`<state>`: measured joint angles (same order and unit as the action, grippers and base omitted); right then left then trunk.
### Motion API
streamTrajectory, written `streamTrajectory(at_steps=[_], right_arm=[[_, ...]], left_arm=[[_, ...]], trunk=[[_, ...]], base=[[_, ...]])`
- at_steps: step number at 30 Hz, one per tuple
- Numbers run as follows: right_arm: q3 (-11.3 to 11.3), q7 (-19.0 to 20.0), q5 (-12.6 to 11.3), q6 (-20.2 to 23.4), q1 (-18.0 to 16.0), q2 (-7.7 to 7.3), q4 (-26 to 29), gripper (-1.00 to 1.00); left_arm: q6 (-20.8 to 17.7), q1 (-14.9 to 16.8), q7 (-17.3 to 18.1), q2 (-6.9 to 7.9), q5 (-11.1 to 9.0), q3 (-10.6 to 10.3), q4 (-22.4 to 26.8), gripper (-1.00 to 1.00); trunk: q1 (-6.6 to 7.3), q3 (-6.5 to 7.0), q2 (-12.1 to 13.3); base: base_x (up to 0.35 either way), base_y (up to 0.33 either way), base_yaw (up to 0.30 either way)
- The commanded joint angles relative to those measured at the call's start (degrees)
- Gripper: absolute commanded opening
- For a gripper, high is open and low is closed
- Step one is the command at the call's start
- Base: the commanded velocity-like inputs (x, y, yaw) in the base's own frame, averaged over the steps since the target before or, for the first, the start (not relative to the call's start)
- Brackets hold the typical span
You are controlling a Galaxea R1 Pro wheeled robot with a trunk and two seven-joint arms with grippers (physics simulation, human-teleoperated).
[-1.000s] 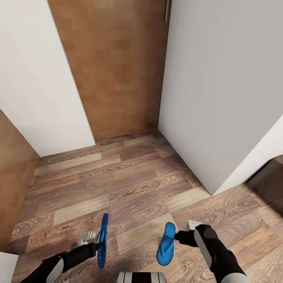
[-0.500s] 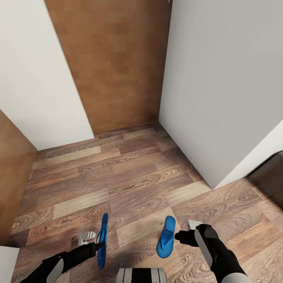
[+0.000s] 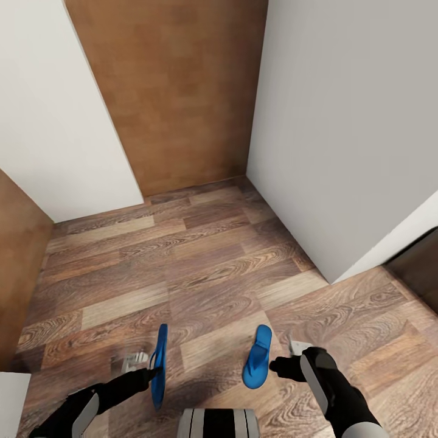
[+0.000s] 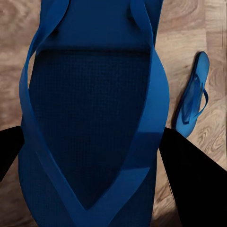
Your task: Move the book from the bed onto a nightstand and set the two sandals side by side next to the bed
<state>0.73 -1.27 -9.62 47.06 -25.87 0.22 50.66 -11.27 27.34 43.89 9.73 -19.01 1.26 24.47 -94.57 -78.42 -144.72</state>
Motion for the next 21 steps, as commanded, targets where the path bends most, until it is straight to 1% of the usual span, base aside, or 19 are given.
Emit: streamTrajectory(at_steps=[1, 3, 6, 9, 10, 13, 21], right_arm=[[0.1, -0.1, -0.3, 0.2, 0.0, 0.03, 0.1, 1.0], [0.1, -0.1, -0.3, 0.2, 0.0, 0.03, 0.1, 1.0], [0.0, -0.1, -0.3, 0.2, -0.1, 0.04, 0.1, 1.0], [-0.1, -0.1, -0.3, 0.2, -0.1, 0.04, 0.1, 1.0], [-0.1, -0.1, -0.3, 0.2, 0.0, 0.04, 0.1, 1.0], [-0.1, -0.1, -0.3, 0.2, 0.0, 0.04, 0.1, 1.0], [0.2, -0.1, -0.3, 0.2, 0.0, -0.09, 0.1, 1.0]], left_arm=[[-0.7, 0.1, 0.3, -0.01, -0.2, 0.1, 1.5, -1.0], [-0.8, 0.1, 0.3, 0.01, -0.3, 0.1, 4.7, -1.0], [-0.8, 0.2, 0.3, -0.01, -1.0, 0.1, 6.5, -1.0], [-0.8, 0.2, 0.2, -0.04, -1.9, 0.1, 7.1, -1.0], [-0.7, 0.2, 0.2, -0.03, -2.5, 0.1, 7.3, -1.0], [-0.7, 0.2, 0.2, 0.0, -3.3, 0.0, 7.5, -1.0], [-0.6, 0.2, 0.0, 0.09, -3.8, 0.0, 7.4, -1.0]], trunk=[[-0.01, -0.27, 0.0], [-0.07, -0.71, -0.1], [-0.07, -0.71, -0.1], [-0.07, -0.71, -0.1], [-0.07, -0.71, -0.1], [-0.07, -0.71, -0.1], [-0.07, -0.71, -0.1]], base=[[0.0, 0.0, 0.0], [0.0, 0.0, 0.0], [0.0, 0.0, 0.0], [0.0, 0.0, 0.0], [0.0, 0.0, 0.0], [0.0, 0.0, 0.0], [0.0, 0.0, 0.0]])
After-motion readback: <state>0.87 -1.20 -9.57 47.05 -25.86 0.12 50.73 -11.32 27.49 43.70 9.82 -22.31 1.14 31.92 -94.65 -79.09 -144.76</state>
